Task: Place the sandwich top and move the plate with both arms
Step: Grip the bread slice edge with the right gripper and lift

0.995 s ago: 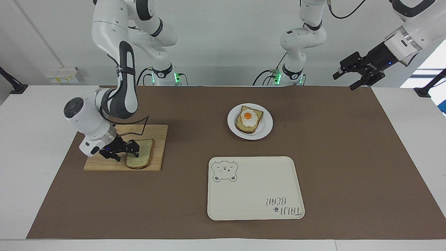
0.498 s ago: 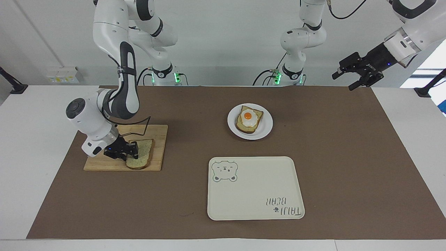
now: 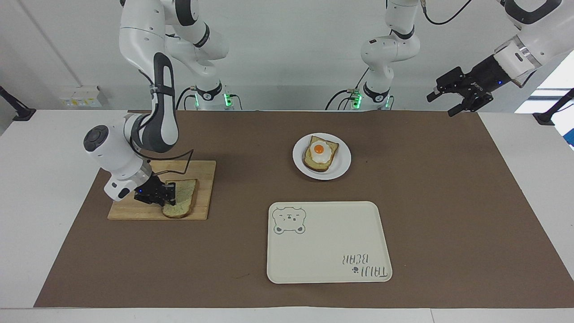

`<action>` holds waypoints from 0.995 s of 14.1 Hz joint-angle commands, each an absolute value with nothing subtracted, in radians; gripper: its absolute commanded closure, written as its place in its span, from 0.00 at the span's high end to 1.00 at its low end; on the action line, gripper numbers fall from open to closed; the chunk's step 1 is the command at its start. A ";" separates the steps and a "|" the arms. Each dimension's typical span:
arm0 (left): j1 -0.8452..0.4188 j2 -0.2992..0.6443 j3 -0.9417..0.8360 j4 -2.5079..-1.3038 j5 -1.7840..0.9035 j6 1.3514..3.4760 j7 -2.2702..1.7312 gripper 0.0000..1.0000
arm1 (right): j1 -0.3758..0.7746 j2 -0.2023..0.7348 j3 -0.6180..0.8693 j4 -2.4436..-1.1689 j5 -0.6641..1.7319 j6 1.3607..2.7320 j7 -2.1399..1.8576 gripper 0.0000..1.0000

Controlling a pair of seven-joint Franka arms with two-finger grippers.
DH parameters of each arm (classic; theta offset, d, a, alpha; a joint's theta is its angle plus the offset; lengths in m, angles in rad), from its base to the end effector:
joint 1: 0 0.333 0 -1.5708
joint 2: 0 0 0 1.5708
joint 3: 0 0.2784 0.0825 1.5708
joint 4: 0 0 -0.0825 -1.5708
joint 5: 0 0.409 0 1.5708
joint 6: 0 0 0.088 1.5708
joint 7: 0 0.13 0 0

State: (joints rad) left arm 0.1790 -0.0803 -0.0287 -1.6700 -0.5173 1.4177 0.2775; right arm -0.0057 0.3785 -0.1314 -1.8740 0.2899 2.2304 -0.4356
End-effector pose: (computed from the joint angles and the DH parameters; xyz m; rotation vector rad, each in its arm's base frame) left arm 0.5398 0.0103 0.5671 2.5936 -0.2112 -0.0735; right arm 0.6318 -0.0718 0.2385 -2.9593 -0.1883 -0.0531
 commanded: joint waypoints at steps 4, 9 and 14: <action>0.206 -0.094 -0.035 -1.692 -0.538 1.407 0.301 1.00 | -0.008 0.388 -0.132 -1.862 0.308 2.240 -0.422 0.00; 0.206 -0.094 -0.032 -1.690 -0.538 1.402 0.233 1.00 | -0.006 0.387 -0.133 -1.841 0.305 2.214 -0.419 0.00; 0.199 -0.094 -0.032 -1.690 -0.534 1.402 0.202 1.00 | -0.003 0.380 -0.133 -1.826 0.293 2.189 -0.376 0.00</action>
